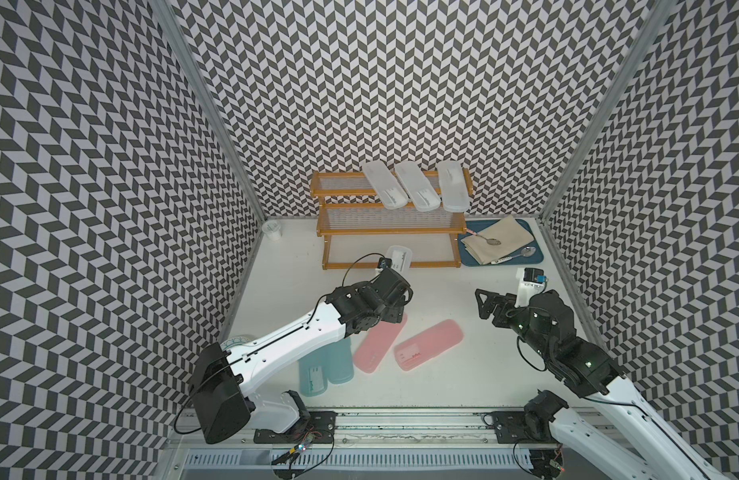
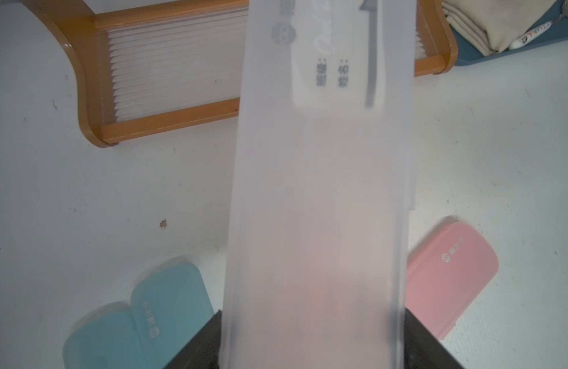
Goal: Place the pencil cases on the shelf according to color
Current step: Place the pencil case on the shelf.
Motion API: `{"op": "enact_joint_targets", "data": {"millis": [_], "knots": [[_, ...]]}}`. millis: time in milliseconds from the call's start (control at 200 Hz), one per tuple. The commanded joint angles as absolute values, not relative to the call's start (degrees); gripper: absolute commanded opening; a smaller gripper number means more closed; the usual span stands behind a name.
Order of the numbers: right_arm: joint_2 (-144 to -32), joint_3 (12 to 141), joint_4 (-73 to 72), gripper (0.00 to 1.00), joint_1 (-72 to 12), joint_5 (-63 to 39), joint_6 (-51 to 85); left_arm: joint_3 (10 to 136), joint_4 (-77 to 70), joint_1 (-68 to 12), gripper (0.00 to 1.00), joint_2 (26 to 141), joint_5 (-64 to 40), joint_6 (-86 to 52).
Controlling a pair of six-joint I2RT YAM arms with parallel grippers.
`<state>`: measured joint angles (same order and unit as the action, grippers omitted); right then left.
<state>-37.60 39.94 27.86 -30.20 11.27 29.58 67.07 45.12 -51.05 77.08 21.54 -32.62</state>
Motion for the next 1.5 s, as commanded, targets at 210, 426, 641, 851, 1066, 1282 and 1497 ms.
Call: {"op": "enact_joint_targets", "data": {"millis": [210, 426, 641, 851, 1066, 1282, 1497], "knots": [[-38.74, 40.97, 22.98, 0.97, -29.97, 10.02, 28.74, 71.36, 48.84, -44.52, 0.75, 70.07, 24.07, -30.89], [-39.54, 41.04, 22.76, 0.97, -29.98, 9.91, 28.54, 76.35, 49.28, -38.66, 0.75, 69.15, 25.06, -25.96], [-39.76, 40.17, 22.29, 0.97, -29.97, 9.83, 28.56, 82.8, 47.12, -30.8, 0.76, 71.58, 22.08, -19.22], [-41.28, 39.27, 20.06, 0.97, -29.99, 9.14, 28.65, 91.24, 42.56, -23.69, 0.77, 80.53, 15.19, -14.25], [-44.09, 39.02, 17.21, 0.97, -29.98, 8.4, 28.75, 102.04, 41.13, -19.66, 0.77, 93.58, 10.4, -11.36], [-44.13, 36.99, 14.78, 0.97, -29.97, 9.3, 29.0, 109.63, 40.94, -16.26, 0.77, 102.04, 8.36, -9.37], [-45.24, 35.65, 13.21, 0.97, -29.97, 8.44, 29.52, 117.49, 42.97, -14.18, 0.77, 107.51, 7.03, -7.3]]}}
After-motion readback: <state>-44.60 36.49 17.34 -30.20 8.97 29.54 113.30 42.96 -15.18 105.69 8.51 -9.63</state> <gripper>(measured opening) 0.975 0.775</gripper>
